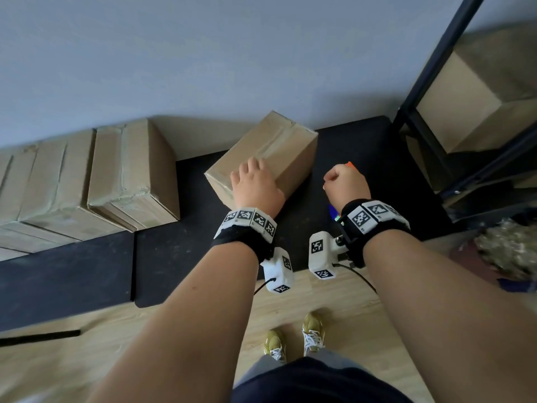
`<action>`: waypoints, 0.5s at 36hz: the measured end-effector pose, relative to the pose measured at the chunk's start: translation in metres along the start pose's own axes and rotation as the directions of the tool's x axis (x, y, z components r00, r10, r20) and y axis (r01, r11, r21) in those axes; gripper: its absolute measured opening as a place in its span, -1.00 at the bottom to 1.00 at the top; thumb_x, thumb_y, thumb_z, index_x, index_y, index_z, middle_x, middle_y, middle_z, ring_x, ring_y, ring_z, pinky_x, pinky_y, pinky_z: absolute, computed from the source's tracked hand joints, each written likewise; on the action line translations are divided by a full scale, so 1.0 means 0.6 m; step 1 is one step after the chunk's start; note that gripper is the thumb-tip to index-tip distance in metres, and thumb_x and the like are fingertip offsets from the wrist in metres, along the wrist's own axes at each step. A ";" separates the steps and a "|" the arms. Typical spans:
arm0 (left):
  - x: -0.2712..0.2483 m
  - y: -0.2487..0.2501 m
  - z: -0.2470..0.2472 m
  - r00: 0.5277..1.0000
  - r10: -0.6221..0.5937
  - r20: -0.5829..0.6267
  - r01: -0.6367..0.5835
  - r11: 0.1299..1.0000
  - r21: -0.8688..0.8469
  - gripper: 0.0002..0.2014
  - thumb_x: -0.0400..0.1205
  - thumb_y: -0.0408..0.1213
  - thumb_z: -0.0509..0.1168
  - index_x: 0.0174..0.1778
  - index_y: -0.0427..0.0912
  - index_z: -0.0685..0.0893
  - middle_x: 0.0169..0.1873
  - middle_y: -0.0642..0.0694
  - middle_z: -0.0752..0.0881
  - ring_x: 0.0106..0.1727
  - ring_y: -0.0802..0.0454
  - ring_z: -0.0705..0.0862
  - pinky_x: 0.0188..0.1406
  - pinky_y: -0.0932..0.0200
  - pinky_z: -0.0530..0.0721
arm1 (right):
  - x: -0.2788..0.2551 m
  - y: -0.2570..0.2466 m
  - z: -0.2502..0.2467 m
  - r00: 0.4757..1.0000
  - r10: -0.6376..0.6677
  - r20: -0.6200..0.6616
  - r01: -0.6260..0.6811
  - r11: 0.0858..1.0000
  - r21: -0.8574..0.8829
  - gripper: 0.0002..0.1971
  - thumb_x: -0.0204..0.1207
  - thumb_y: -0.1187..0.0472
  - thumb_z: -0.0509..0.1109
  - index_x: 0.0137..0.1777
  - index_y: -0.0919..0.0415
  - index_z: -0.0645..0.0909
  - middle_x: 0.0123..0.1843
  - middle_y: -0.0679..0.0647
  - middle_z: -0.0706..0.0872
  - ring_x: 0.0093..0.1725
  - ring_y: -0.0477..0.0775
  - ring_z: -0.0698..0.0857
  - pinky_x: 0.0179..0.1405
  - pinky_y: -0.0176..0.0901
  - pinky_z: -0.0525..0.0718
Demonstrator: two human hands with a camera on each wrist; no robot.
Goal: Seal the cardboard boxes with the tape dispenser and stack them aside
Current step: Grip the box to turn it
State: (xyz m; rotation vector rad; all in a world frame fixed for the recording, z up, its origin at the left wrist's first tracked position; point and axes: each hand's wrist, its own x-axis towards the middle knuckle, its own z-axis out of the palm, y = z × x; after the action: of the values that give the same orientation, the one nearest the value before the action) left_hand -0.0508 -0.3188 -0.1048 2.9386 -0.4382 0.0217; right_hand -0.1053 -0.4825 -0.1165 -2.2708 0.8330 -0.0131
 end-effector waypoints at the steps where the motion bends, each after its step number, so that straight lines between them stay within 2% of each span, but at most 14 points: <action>1: -0.005 -0.005 0.001 1.000 -0.010 -0.011 0.011 1.000 0.028 -0.59 0.42 -0.32 0.21 0.22 -0.22 0.48 0.17 -0.16 0.52 0.25 -0.20 0.47 0.35 -0.05 0.36 | 0.000 0.004 0.003 1.000 0.018 0.010 -0.018 1.000 -0.011 -0.79 0.50 0.24 0.27 -0.02 -0.07 0.66 0.43 0.09 0.59 -0.23 -0.12 0.55 -0.26 -0.21 0.45; 3: -0.014 -0.014 0.001 1.000 -0.014 -0.028 0.017 0.996 0.084 -0.59 0.40 -0.36 0.22 0.20 -0.23 0.48 0.15 -0.18 0.52 0.22 -0.21 0.47 0.37 -0.04 0.36 | -0.001 0.015 0.007 0.998 0.052 0.044 -0.051 0.998 -0.029 -0.71 0.56 0.27 0.27 0.22 0.03 0.64 0.31 0.07 0.64 -0.16 -0.03 0.53 -0.15 -0.19 0.46; 5: -0.019 -0.015 0.001 0.999 0.008 -0.049 -0.004 0.996 0.087 -0.58 0.37 -0.39 0.24 0.18 -0.23 0.50 0.13 -0.19 0.52 0.20 -0.21 0.46 0.38 -0.02 0.36 | -0.005 0.024 0.009 0.994 0.095 0.045 -0.094 0.995 -0.027 -0.66 0.57 0.29 0.26 0.32 0.06 0.59 0.19 0.09 0.68 -0.07 0.06 0.55 -0.08 -0.16 0.47; 8: -0.021 0.003 0.001 0.993 0.087 -0.075 -0.089 0.995 -0.031 -0.52 0.32 -0.34 0.25 0.21 -0.18 0.54 0.19 -0.13 0.52 0.25 -0.17 0.46 0.45 -0.02 0.31 | -0.004 0.042 0.017 0.988 0.152 0.021 -0.151 0.988 -0.006 -0.53 0.53 0.30 0.28 0.46 0.04 0.50 0.12 0.07 0.67 -0.03 0.14 0.62 -0.07 -0.17 0.48; 10: -0.016 0.024 0.002 0.990 0.120 -0.079 -0.130 0.984 -0.124 -0.48 0.37 -0.27 0.26 0.31 -0.14 0.52 0.30 -0.08 0.50 0.39 -0.13 0.42 0.57 -0.05 0.18 | -0.005 0.051 0.018 0.989 0.147 0.023 -0.147 0.989 0.001 -0.46 0.55 0.30 0.29 0.55 0.09 0.39 0.17 0.11 0.69 0.06 0.19 0.67 -0.06 -0.16 0.49; 12: -0.005 0.046 0.004 0.991 0.122 -0.050 -0.129 0.975 -0.182 -0.43 0.50 -0.16 0.26 0.48 -0.09 0.43 0.49 -0.09 0.41 0.57 -0.11 0.28 0.64 -0.06 0.06 | -0.004 0.061 0.016 0.992 0.127 0.025 -0.126 0.992 -0.027 -0.47 0.58 0.28 0.27 0.57 0.15 0.37 0.25 0.20 0.70 0.17 0.23 0.67 -0.04 -0.16 0.45; 15: 0.014 0.066 0.018 0.980 0.176 0.089 -0.162 0.976 -0.148 -0.37 0.68 0.04 0.14 0.66 0.00 0.15 0.68 -0.07 0.10 0.70 -0.08 -0.04 0.67 -0.13 -0.11 | -0.006 0.071 0.014 0.996 0.083 0.023 -0.082 0.996 -0.047 -0.39 0.61 0.30 0.26 0.65 0.08 0.23 0.22 0.23 0.69 0.13 0.26 0.68 -0.09 -0.16 0.44; 16: 0.019 0.069 0.024 0.973 0.196 0.126 -0.179 0.975 -0.133 -0.38 0.70 0.08 0.10 0.67 0.02 0.13 0.69 -0.05 0.06 0.70 -0.07 -0.08 0.66 -0.16 -0.12 | -0.004 0.077 0.015 0.997 0.072 0.029 -0.070 0.996 -0.049 -0.37 0.61 0.30 0.26 0.67 0.06 0.21 0.20 0.23 0.69 0.12 0.26 0.68 -0.09 -0.15 0.45; 18: 0.024 0.072 0.033 0.970 0.209 0.123 -0.195 0.973 -0.121 -0.43 0.71 0.07 0.08 0.64 0.02 0.20 0.67 -0.04 0.14 0.69 -0.08 -0.01 0.65 -0.18 -0.06 | 0.000 0.087 0.018 0.994 0.083 0.078 -0.078 0.995 -0.067 -0.40 0.60 0.31 0.26 0.65 0.08 0.27 0.21 0.17 0.68 0.14 0.25 0.68 -0.09 -0.16 0.45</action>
State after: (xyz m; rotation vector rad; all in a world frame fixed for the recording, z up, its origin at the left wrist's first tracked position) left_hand -0.0499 -0.3672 -0.1168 2.7868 -0.7341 -0.1712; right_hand -0.1322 -0.5042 -0.1571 -2.2790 0.8931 0.1425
